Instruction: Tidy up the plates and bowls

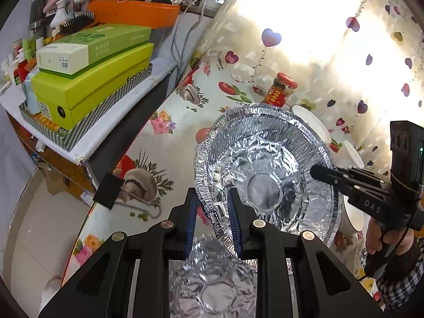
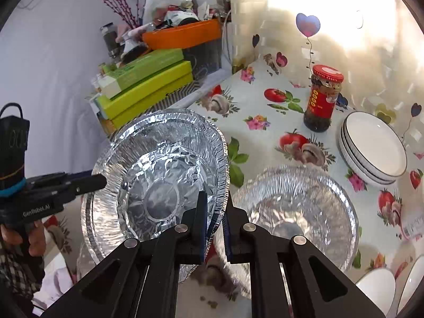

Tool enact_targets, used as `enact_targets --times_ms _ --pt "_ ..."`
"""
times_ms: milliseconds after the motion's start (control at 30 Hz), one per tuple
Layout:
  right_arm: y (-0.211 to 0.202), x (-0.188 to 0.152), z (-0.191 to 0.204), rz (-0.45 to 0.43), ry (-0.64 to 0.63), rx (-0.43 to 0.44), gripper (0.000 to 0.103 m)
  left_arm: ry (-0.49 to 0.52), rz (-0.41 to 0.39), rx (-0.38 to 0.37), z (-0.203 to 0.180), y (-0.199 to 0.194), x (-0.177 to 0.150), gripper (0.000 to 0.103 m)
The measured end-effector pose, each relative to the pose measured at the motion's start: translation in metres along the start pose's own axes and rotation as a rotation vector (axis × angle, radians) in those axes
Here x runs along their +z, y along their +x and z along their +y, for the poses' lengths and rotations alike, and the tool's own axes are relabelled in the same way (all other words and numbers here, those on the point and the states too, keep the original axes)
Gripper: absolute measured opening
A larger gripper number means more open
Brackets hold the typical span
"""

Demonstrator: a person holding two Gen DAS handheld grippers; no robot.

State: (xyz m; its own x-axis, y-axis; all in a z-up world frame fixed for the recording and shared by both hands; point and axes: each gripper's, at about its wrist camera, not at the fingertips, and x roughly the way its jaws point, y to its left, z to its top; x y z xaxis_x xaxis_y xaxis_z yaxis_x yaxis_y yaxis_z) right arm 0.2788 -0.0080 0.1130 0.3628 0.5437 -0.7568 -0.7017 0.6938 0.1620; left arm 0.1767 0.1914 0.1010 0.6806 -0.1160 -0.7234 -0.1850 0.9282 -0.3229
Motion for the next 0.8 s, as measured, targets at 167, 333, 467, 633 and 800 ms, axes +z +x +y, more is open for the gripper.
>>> enact_targets --times_ms 167,333,467,633,800 --pt "-0.012 -0.019 0.008 0.006 0.022 0.030 0.011 0.008 -0.005 0.000 -0.002 -0.018 -0.017 0.024" --pt "-0.015 -0.036 0.024 0.028 0.007 0.050 0.011 -0.005 0.008 0.008 0.005 -0.030 -0.038 0.024" --pt "-0.016 -0.046 0.037 0.038 0.002 0.070 0.011 -0.021 0.006 0.017 0.012 -0.040 -0.051 0.024" --pt "-0.016 -0.057 0.055 0.050 -0.016 0.087 0.011 -0.041 0.010 0.032 0.023 -0.050 -0.066 0.024" --pt "-0.011 -0.072 0.068 0.077 -0.028 0.093 0.012 -0.057 0.020 0.040 0.032 -0.056 -0.082 0.024"
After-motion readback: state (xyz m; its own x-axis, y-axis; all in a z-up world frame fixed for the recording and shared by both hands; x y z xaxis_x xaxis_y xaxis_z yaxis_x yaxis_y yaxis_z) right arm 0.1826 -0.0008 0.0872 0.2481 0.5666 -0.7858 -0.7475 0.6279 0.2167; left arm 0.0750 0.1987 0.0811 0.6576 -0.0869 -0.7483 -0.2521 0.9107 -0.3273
